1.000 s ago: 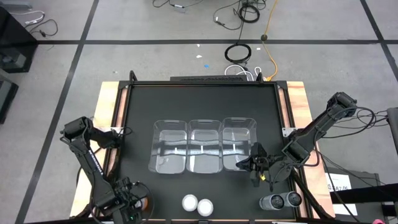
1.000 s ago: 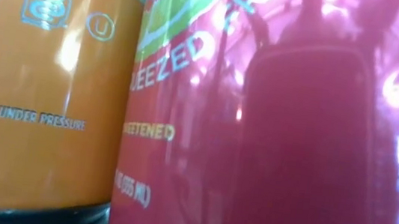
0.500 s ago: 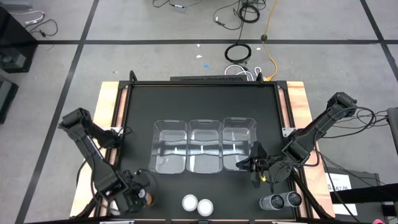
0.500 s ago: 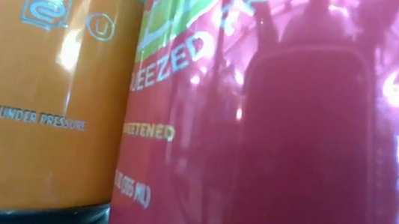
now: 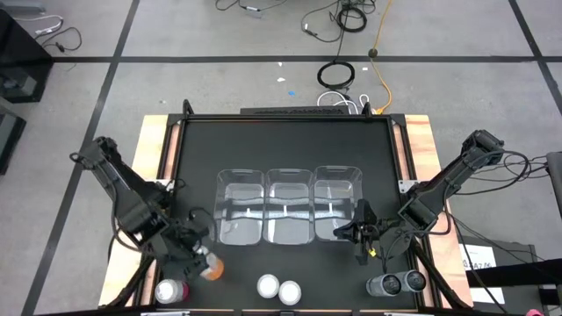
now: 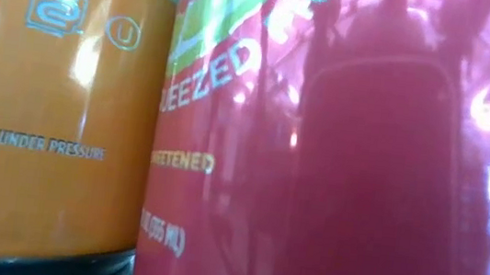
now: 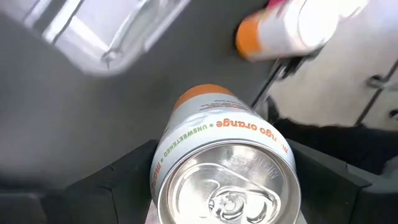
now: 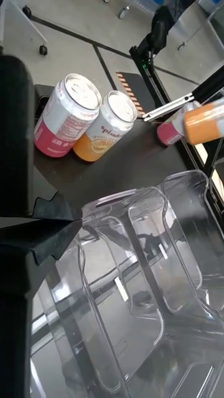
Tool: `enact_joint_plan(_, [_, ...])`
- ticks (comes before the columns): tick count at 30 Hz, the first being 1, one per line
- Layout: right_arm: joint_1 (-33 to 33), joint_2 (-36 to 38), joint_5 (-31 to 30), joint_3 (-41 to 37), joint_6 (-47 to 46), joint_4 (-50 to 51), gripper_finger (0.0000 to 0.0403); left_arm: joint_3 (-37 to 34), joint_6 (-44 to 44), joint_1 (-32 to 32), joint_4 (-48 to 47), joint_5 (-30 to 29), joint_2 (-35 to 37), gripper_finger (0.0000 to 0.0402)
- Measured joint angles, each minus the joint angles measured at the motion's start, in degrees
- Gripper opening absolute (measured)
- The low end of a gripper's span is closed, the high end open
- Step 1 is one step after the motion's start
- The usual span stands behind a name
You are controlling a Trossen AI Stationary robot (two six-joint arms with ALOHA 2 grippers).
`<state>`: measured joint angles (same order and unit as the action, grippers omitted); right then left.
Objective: Sort soda cans
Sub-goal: Put the left orange soda can into the left transparent bin
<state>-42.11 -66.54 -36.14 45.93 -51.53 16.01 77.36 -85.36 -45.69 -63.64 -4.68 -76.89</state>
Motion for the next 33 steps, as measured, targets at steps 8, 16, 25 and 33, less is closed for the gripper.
enact_joint_plan(8, [0.0, 0.0, 0.0, 0.0, -0.2, 0.8, 0.0, 0.0, 7.7, 6.5, -0.1, -3.0, 4.9, 0.0314])
enact_joint_plan(16, [0.0, 0.0, 0.0, 0.0, -0.8, 0.8, 0.0, 0.0, 19.8, 19.6, -3.6, -1.5, 5.7, 0.0314])
enact_joint_plan(25, [0.0, 0.0, 0.0, 0.0, -1.8, 0.8, 0.0, 0.1, 35.3, 34.5, -3.4, 2.2, 3.0, 0.0314])
enact_joint_plan(33, [0.0, 0.0, 0.0, 0.0, -2.5, 0.8, 0.0, 0.1, 47.5, 41.3, -4.5, 5.4, -5.0, 0.0314])
